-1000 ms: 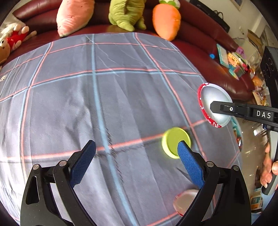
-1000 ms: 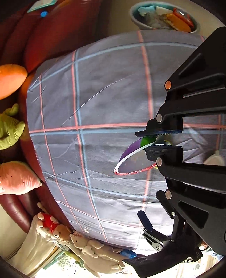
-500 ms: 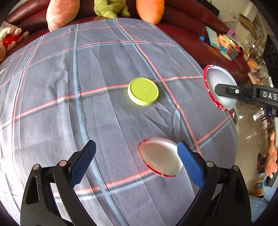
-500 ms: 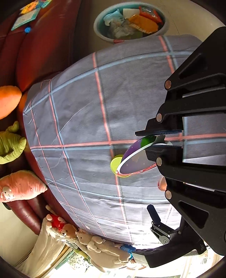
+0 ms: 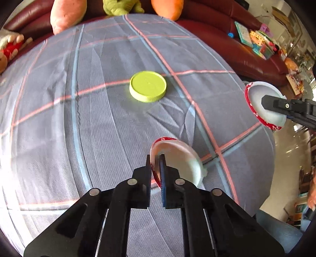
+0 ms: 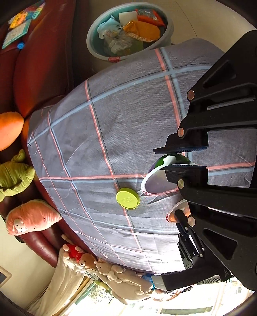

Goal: Collect trash
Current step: 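Carry both white cups over the teal bucket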

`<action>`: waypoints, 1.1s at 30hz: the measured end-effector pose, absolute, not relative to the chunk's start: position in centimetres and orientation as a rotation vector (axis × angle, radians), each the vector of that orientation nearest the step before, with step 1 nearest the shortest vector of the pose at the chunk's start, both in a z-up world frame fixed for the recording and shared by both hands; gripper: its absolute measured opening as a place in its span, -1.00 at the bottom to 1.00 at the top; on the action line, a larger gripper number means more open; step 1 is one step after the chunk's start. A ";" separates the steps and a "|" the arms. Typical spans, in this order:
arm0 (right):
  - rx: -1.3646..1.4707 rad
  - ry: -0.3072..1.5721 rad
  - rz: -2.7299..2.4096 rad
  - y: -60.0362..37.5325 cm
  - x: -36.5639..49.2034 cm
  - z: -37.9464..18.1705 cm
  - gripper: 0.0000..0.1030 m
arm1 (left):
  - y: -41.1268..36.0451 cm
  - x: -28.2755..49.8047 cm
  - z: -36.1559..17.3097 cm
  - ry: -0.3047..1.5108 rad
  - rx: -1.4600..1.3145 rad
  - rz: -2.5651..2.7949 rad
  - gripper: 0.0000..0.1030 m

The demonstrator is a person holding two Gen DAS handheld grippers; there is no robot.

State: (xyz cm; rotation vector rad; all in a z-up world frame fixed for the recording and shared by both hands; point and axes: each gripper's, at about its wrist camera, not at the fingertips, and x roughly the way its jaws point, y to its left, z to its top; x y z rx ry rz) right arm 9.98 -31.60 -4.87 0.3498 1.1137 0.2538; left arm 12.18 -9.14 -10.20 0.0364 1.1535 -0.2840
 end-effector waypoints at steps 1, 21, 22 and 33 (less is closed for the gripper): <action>0.358 1.110 0.255 -31.9 9.8 -4.9 -0.82 | -9.4 12.3 -9.8 1.139 0.043 -0.280 -0.91; 0.546 0.969 0.156 -43.4 9.2 -3.7 -0.82 | -20.4 16.8 -4.3 1.048 0.172 -0.394 -0.90; 0.553 0.960 0.138 -44.3 9.0 -3.7 -0.82 | -21.2 16.9 -4.3 1.046 0.181 -0.405 -0.90; 0.669 0.903 -0.008 -53.7 6.5 -4.2 -0.82 | -29.9 18.2 -4.7 1.044 0.242 -0.541 -0.90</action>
